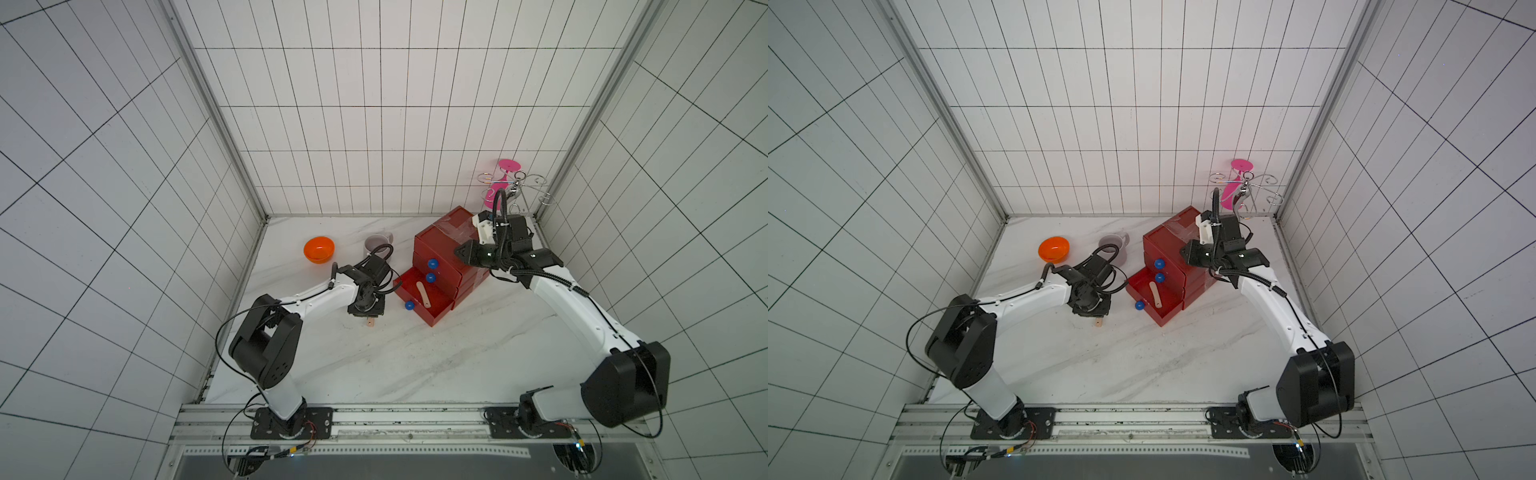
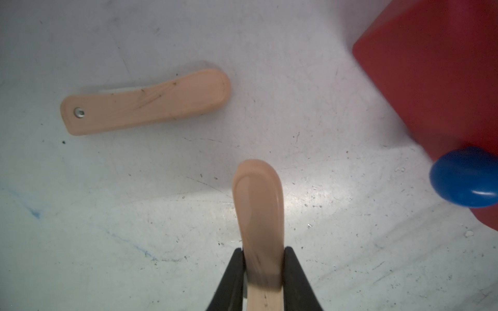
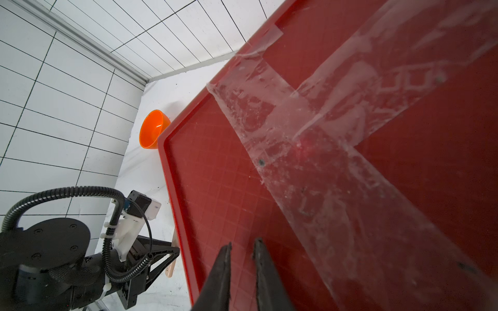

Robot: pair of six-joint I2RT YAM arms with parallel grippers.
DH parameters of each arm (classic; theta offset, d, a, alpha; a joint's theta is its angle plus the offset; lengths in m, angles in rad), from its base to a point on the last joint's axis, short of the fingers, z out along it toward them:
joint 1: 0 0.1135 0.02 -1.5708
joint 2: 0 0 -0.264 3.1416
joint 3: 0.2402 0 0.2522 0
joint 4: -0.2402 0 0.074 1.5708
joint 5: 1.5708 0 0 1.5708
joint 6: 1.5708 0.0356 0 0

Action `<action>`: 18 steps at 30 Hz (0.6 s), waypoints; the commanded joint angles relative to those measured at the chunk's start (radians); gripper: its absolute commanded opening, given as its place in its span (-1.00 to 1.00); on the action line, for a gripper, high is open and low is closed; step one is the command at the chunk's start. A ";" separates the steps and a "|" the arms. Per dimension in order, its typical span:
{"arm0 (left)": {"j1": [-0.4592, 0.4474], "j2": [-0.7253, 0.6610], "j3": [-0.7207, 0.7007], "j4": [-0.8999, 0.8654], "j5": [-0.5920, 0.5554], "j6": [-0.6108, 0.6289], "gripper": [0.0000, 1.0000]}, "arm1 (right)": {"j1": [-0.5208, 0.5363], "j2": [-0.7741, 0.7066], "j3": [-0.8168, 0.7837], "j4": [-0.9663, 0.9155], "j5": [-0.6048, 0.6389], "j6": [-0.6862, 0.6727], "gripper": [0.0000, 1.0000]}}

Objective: Place the fruit knives into the drawer by color
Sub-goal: Pick up the fruit knife from the center of the board, then place the fruit knife in the drawer.

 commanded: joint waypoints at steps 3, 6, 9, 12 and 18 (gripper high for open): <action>0.000 -0.059 0.039 0.024 0.056 -0.041 -0.55 | 0.018 0.096 -0.145 -0.398 0.003 0.015 -0.61; 0.001 -0.070 0.058 0.033 0.085 -0.049 -0.54 | 0.018 0.092 -0.145 -0.399 0.004 0.018 -0.61; 0.001 -0.078 0.073 0.049 0.117 -0.061 -0.54 | 0.018 0.090 -0.143 -0.401 0.005 0.018 -0.61; 0.001 -0.080 0.082 0.068 0.148 -0.077 -0.54 | 0.018 0.089 -0.143 -0.403 0.005 0.018 -0.61; -0.006 -0.072 0.111 0.103 0.194 -0.103 -0.54 | 0.018 0.083 -0.146 -0.405 0.005 0.017 -0.61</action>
